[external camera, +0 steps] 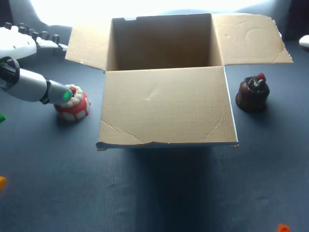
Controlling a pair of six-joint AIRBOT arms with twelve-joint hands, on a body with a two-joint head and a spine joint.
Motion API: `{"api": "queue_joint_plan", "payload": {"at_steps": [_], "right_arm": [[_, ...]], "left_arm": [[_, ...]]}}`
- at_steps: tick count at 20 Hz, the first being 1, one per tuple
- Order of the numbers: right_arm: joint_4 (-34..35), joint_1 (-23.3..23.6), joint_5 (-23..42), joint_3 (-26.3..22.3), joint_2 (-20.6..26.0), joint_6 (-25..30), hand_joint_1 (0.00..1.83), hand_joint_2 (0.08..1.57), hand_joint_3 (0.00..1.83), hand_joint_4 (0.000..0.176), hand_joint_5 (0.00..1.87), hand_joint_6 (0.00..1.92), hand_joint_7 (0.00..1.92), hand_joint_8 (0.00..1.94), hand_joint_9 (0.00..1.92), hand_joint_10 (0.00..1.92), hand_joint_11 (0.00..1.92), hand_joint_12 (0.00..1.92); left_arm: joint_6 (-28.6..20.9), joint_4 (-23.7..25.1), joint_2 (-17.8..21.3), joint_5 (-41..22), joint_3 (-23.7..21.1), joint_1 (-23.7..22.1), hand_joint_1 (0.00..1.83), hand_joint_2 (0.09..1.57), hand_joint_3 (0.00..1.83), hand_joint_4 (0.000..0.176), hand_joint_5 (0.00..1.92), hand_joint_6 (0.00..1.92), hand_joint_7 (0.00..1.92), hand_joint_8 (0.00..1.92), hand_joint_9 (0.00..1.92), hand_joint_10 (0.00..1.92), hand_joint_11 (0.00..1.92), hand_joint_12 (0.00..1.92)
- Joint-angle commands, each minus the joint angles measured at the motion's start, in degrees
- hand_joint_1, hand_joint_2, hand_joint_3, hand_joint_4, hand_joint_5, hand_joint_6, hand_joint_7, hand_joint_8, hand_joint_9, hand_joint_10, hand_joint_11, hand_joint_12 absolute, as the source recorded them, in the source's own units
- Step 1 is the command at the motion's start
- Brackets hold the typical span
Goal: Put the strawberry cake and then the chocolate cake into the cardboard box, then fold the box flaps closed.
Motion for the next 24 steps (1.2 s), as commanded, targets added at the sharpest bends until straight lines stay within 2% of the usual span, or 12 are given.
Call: {"api": "queue_joint_plan", "payload": {"at_steps": [1, 4, 6, 8, 9, 11, 15, 17, 18, 22, 24], "right_arm": [[-0.03, 0.43, 6.46, 0.09, 0.6, 0.58, 0.1, 1.18, 0.0, 0.0, 0.16, 0.02, 0.12, 0.0, 0.05, 0.02, 0.0, 0.16], [0.52, 0.44, 6.33, 0.1, 0.6, 0.59, 0.14, 1.18, 0.0, 0.0, 0.15, 0.0, 0.1, 0.0, 0.04, 0.01, 0.0, 0.01], [0.52, 0.44, 6.18, 0.09, 0.6, 0.48, 0.15, 1.18, 0.0, 0.0, 0.17, 0.01, 0.12, 0.01, 0.06, 0.02, 0.02, 0.01], [0.52, 0.43, 6.18, 0.08, 0.59, 0.38, 0.13, 1.18, 0.0, 0.0, 0.17, 0.01, 0.12, 0.0, 0.06, 0.02, 0.03, 0.02], [0.52, 0.42, 6.13, 0.08, 0.59, 0.29, 0.14, 1.19, 0.0, 0.0, 0.18, 0.0, 0.12, 0.01, 0.07, 0.01, 0.0, 0.15], [0.52, 0.4, 6.09, 0.0, 0.59, 0.13, 0.17, 1.19, 0.0, 0.0, 0.18, 0.0, 0.12, 0.01, 0.08, 0.0, 0.0, 0.21], [0.52, 0.38, 6.09, -0.14, 0.58, -0.08, 0.18, 1.18, 0.0, 0.0, 0.21, 0.01, 0.14, 0.01, 0.1, 0.01, 0.0, 0.31], [0.52, 0.35, 6.08, -0.22, 0.57, -0.11, 0.15, 1.2, 0.0, 0.0, 0.19, 0.0, 0.14, 0.0, 0.1, 0.01, 0.0, 0.26], [0.51, 0.34, 6.07, -0.3, 0.56, -0.27, 0.15, 1.2, 0.0, 0.0, 0.19, 0.0, 0.15, 0.0, 0.11, 0.01, 0.0, 0.28], [0.51, 0.31, 6.07, -0.51, 0.54, -0.89, 0.13, 1.19, 0.0, 0.0, 0.19, 0.0, 0.14, 0.0, 0.1, 0.0, 0.0, 0.4], [0.51, 0.3, 6.07, -0.54, 0.54, -0.89, 0.12, 1.19, 0.0, 0.0, 0.18, 0.0, 0.15, 0.0, 0.12, 0.01, 0.0, 0.45]], "left_arm": [[-0.02, 0.35, -0.12, 0.02, 0.3, -0.21, 0.38, 1.06, 0.0, 0.019, 0.12, 0.0, 0.18, 0.0, 0.21, 0.0, 0.0, 0.76], [-0.03, -3.82, -2.0, 0.83, 0.5, 1.54, 0.74, 1.02, 0.0, 0.017, 0.11, 0.0, 0.19, 0.0, 0.21, 0.0, 0.0, 0.74], [-0.21, -4.23, -3.21, 0.93, 0.64, 2.22, 0.89, 0.98, 0.0, 0.005, 0.11, 0.0, 0.19, 0.0, 0.22, 0.01, 0.0, 0.74], [-0.25, -4.33, -4.29, 0.92, 1.03, 2.89, 1.0, 0.95, 0.0, 0.004, 0.12, 0.0, 0.21, 0.01, 0.23, 0.01, 0.0, 0.71], [-0.25, -4.42, -5.02, 0.9, 1.55, 3.37, 1.02, 0.94, 0.0, 0.007, 0.13, 0.01, 0.21, 0.01, 0.23, 0.0, 0.0, 0.71], [-0.25, -4.38, -6.14, 0.89, 2.7, 4.09, 1.03, 0.93, 0.0, 0.007, 0.14, 0.01, 0.21, 0.0, 0.22, 0.0, 0.0, 0.7], [-0.25, -3.91, -8.5, 0.62, 5.5, 5.02, 1.04, 0.96, 0.0, 0.007, 0.14, 0.01, 0.21, 0.0, 0.21, 0.0, 0.0, 0.68], [-0.25, -3.63, -9.83, 0.21, 7.05, 5.03, 0.99, 0.98, 0.0, 0.011, 0.12, 0.0, 0.2, 0.0, 0.22, 0.0, 0.0, 0.68], [-0.25, -3.63, -10.7, -0.04, 8.15, 5.1, 1.03, 0.98, 0.0, 0.014, 0.12, 0.0, 0.19, 0.0, 0.22, 0.0, 0.0, 0.68], [-0.25, -3.64, -13.29, -1.31, 11.79, 5.62, 0.98, 0.99, 0.0, 0.019, 0.12, 0.0, 0.2, 0.0, 0.21, 0.0, 0.0, 0.64], [-0.25, -3.66, -14.2, -1.38, 13.07, 6.03, 1.03, 0.98, 0.0, 0.021, 0.13, 0.0, 0.19, 0.0, 0.21, 0.0, 0.0, 0.64]]}}
